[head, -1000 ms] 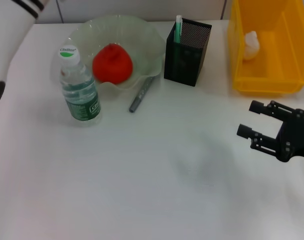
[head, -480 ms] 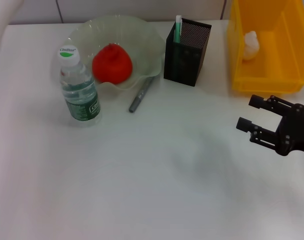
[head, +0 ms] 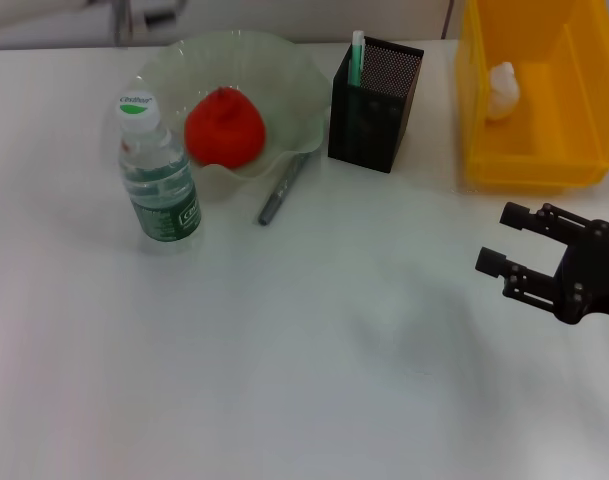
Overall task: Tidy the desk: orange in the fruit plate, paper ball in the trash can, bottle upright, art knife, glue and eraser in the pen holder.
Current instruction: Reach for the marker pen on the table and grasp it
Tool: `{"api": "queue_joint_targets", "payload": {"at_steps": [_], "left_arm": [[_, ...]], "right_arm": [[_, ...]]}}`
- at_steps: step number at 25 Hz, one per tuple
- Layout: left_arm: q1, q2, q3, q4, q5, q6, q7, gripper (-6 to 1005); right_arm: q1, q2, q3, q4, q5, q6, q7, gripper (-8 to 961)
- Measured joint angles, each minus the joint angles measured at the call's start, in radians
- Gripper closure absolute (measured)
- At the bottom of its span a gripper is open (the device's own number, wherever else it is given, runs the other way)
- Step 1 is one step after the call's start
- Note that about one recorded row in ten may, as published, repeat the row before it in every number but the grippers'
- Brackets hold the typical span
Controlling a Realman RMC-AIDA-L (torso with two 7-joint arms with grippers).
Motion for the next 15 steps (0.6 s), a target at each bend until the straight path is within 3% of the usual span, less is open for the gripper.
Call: {"api": "queue_joint_targets", "payload": {"at_steps": [1, 5, 9, 15], "left_arm": [[-0.004, -0.002, -0.027, -0.004, -0.106, -0.121, 0.067, 194], [-0.01, -0.002, -0.052, -0.004, -0.179, -0.226, 0.098, 193], [0.012, -0.004, -0.079, 0.0, -0.264, -0.441, 0.11, 194], [0.044, -0.007, -0.047, 0.083, -0.299, -0.481, 0.11, 196]], "right_arm": [[-0.002, 0.0, 0.0, 0.0, -0.004, 0.0, -0.001, 258], [-0.004, -0.003, 0.004, -0.001, -0.026, -0.002, -0.004, 258], [-0.006, -0.006, 0.006, 0.0, -0.048, -0.001, -0.007, 258], [-0.014, -0.006, -0.001, -0.007, -0.055, 0.007, -0.027, 258]]}}
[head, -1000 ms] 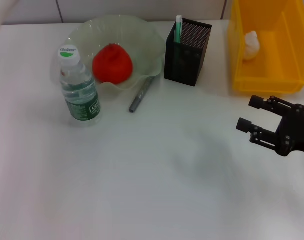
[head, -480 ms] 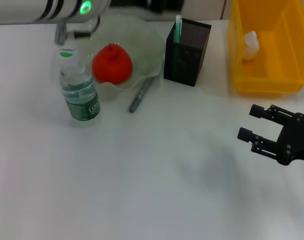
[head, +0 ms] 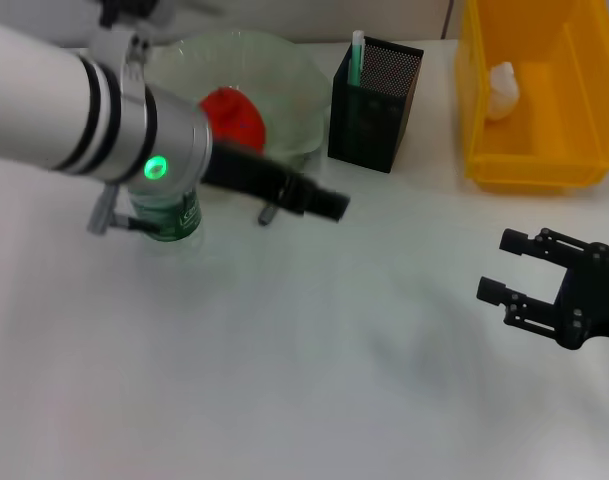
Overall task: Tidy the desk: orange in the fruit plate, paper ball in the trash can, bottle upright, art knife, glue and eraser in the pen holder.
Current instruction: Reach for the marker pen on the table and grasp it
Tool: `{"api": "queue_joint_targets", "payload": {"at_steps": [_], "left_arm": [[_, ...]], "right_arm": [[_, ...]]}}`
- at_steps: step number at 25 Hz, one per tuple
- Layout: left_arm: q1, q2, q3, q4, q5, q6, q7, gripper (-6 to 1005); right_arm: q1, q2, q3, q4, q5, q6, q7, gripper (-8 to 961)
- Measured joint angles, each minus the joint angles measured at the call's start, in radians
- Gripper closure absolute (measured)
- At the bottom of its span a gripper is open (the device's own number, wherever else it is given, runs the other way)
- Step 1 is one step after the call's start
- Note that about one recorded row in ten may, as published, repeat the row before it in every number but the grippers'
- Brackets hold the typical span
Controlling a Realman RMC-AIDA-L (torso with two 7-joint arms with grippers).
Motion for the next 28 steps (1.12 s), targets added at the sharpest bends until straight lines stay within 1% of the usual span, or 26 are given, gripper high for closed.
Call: {"api": "queue_joint_targets", "payload": {"at_steps": [1, 2, 3, 6, 8, 12, 13, 17, 18, 22, 28], "left_arm": [[0.001, 0.0, 0.008, 0.053, -0.022, 0.006, 0.007, 197], [0.001, 0.0, 0.008, 0.053, -0.022, 0.006, 0.007, 197], [0.001, -0.001, 0.02, 0.098, -0.047, 0.027, 0.027, 197], [0.003, -0.002, 0.032, 0.127, -0.058, 0.053, 0.042, 198], [0.004, -0.002, 0.049, 0.163, -0.062, 0.098, 0.054, 199], [0.002, -0.001, 0.07, 0.192, -0.057, 0.141, 0.059, 199], [0.0, -0.001, 0.08, 0.211, -0.049, 0.173, 0.064, 199], [-0.003, 0.0, 0.096, 0.235, -0.046, 0.207, 0.069, 198], [-0.004, 0.001, 0.104, 0.257, -0.045, 0.232, 0.08, 198], [-0.005, 0.0, 0.11, 0.285, -0.038, 0.262, 0.095, 198], [-0.008, -0.002, 0.132, 0.31, 0.01, 0.306, 0.091, 208]], "right_arm": [[-0.001, 0.001, 0.002, -0.002, -0.013, 0.007, -0.001, 258], [-0.001, 0.001, 0.002, -0.002, -0.013, 0.007, -0.001, 258], [-0.001, 0.001, 0.005, -0.003, -0.023, 0.017, -0.001, 258], [-0.001, 0.003, 0.005, -0.005, -0.025, 0.03, -0.001, 258], [-0.002, 0.004, 0.0, -0.009, -0.025, 0.041, -0.001, 259], [0.0, 0.005, 0.0, -0.009, -0.026, 0.042, -0.001, 259], [0.001, 0.005, 0.003, -0.009, -0.026, 0.042, -0.002, 259], [0.002, 0.006, 0.007, -0.01, -0.026, 0.042, -0.002, 259], [0.002, 0.007, 0.007, -0.01, -0.026, 0.042, -0.002, 259], [0.002, 0.007, 0.007, -0.01, -0.023, 0.042, -0.002, 259], [-0.001, 0.008, 0.009, -0.009, -0.017, 0.041, -0.002, 259]]}}
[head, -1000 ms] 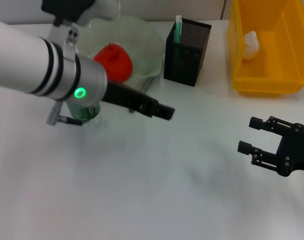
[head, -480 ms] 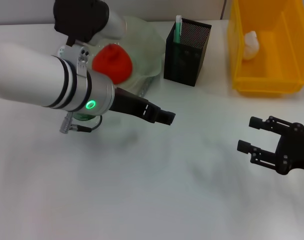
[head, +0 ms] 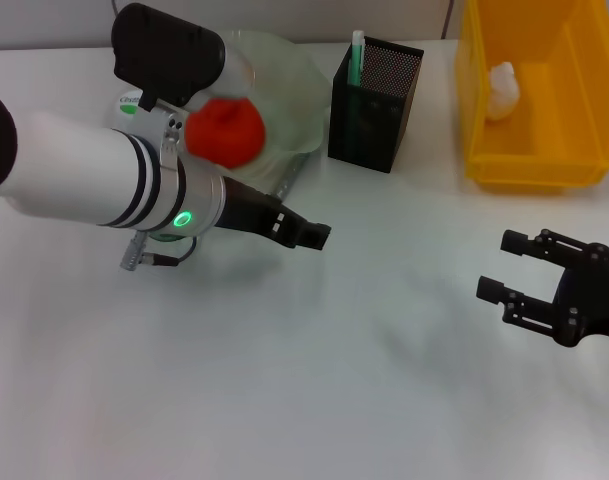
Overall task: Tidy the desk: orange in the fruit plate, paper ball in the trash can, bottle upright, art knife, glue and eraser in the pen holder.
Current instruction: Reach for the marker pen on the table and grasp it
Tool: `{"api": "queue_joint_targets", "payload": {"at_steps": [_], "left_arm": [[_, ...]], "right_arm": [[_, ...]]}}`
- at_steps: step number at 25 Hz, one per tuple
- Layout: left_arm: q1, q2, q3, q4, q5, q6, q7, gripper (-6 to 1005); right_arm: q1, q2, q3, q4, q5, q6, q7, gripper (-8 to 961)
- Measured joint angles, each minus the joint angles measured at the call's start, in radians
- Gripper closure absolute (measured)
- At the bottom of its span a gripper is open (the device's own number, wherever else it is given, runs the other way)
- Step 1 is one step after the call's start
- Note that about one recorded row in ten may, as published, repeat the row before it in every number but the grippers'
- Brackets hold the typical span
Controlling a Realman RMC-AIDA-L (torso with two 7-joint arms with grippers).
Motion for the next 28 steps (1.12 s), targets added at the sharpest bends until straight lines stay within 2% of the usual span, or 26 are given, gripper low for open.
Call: {"api": "queue_joint_targets", "payload": {"at_steps": [4, 18, 28], "left_arm": [[-0.007, -0.002, 0.005, 0.025, 0.04, 0.023, -0.01, 221], [-0.027, -0.002, 0.013, 0.098, 0.047, 0.087, -0.008, 281], [-0.031, -0.002, 0.033, 0.109, 0.098, 0.11, -0.035, 329]], "right_arm": [[0.0, 0.001, 0.0, 0.001, 0.001, -0.001, 0.0, 259], [-0.003, 0.001, 0.002, 0.002, 0.003, -0.007, 0.005, 259], [-0.005, 0.001, 0.002, 0.003, 0.003, -0.009, 0.005, 259]]}}
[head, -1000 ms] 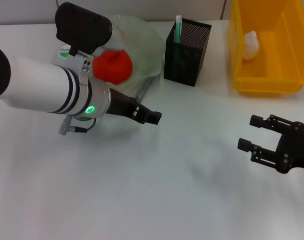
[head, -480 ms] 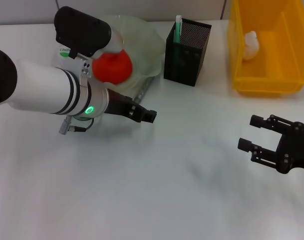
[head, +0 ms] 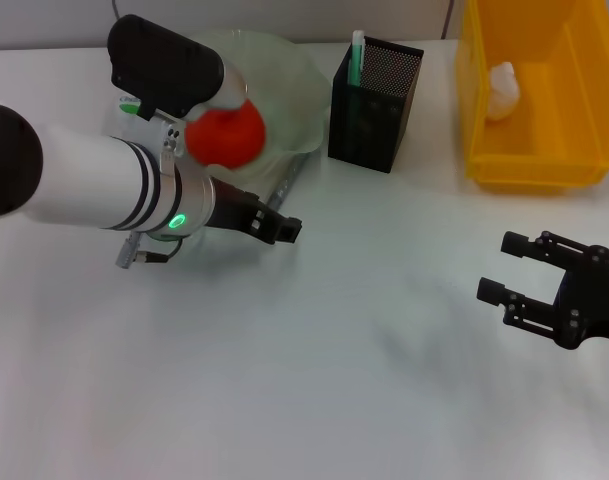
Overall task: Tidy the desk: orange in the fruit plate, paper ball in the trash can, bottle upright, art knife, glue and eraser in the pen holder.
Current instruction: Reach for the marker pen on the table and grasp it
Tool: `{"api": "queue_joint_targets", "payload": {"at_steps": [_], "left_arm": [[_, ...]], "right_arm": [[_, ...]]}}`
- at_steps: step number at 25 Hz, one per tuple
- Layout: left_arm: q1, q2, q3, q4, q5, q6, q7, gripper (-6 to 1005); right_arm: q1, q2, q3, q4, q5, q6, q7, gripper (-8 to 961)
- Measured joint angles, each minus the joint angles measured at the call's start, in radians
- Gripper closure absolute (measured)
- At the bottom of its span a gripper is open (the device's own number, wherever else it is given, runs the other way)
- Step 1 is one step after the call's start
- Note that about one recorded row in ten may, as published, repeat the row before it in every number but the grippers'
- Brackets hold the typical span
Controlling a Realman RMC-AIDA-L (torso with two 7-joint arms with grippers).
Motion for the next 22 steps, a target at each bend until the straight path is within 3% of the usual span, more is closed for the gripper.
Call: {"api": "queue_joint_targets", "payload": {"at_steps": [22], "left_arm": [[-0.001, -0.001, 0.037, 0.01, 0.027, 0.031, -0.03, 452]], "right_arm": [[-0.008, 0.0, 0.0, -0.001, -0.004, -0.003, -0.002, 259]]}}
